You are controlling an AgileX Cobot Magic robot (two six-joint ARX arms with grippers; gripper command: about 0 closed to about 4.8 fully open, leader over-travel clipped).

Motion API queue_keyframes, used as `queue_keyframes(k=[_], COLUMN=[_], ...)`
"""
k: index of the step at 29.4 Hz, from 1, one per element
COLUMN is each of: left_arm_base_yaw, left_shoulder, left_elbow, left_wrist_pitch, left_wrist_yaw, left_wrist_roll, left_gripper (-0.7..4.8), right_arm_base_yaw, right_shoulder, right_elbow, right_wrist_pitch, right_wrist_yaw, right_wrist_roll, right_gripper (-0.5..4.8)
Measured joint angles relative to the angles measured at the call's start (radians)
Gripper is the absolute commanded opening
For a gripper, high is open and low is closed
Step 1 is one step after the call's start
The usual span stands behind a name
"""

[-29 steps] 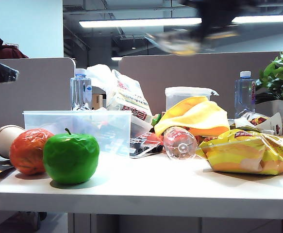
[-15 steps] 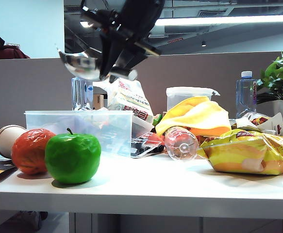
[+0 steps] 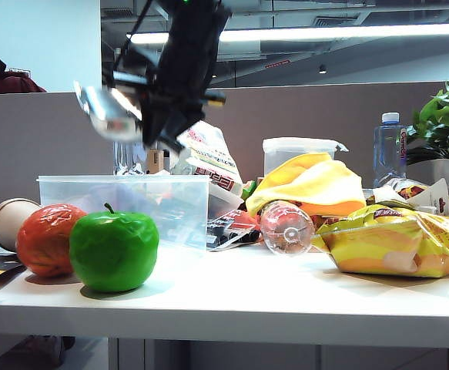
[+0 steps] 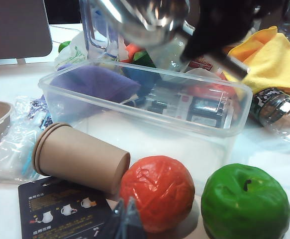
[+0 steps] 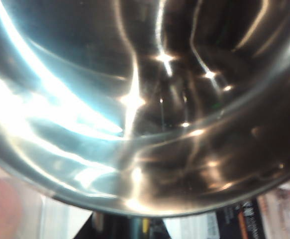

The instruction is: Pick up the metal ice scoop from the table and place it inside the transparent plastic box.

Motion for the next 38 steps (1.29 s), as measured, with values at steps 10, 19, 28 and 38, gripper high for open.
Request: queue_keyframes(k=[10, 19, 28, 38], left_arm_base_yaw=[0.0, 0.0, 0.0, 0.0], left_shoulder=[0.0, 0.0, 0.0, 0.0], left_elbow=[0.0, 0.0, 0.0, 0.0], left_wrist_pitch=[0.0, 0.0, 0.0, 0.0], left_wrist_yaw=[0.0, 0.0, 0.0, 0.0], left_wrist_roll=[0.0, 0.0, 0.0, 0.0], left_gripper=[-0.05, -0.05, -0.05, -0.05], right_arm_base_yaw=[-0.006, -0.003, -0.003, -0.001], right_shoulder=[0.042, 0.06, 0.058, 0.054], right_elbow=[0.001, 0.003, 0.006, 0.127], right_wrist_pitch=[-0.011, 0.003, -0.049, -0.136], right_wrist_yaw=[-0.002, -0.026, -0.018, 0.024], right_wrist_roll=[-0.017, -0.018, -0.019, -0.019], right_gripper=[-0.05, 1.41, 2.53, -0.06])
